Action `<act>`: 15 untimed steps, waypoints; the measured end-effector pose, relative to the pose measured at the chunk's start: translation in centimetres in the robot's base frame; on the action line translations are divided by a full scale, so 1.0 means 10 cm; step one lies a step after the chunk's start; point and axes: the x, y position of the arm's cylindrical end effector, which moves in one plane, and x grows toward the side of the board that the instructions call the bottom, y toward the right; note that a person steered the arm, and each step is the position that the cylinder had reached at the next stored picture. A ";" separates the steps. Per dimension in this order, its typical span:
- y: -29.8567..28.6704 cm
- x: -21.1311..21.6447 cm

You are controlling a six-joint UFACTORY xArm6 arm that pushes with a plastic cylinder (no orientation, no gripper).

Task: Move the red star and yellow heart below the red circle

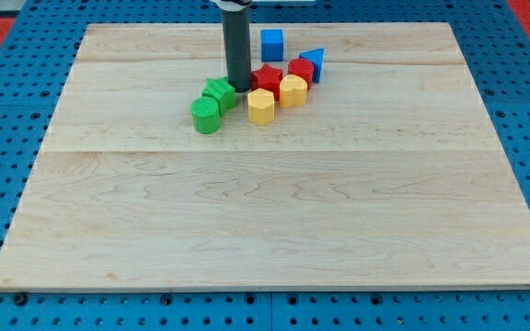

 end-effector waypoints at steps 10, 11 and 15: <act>1.01 1.21; 1.21 1.49; 1.96 0.63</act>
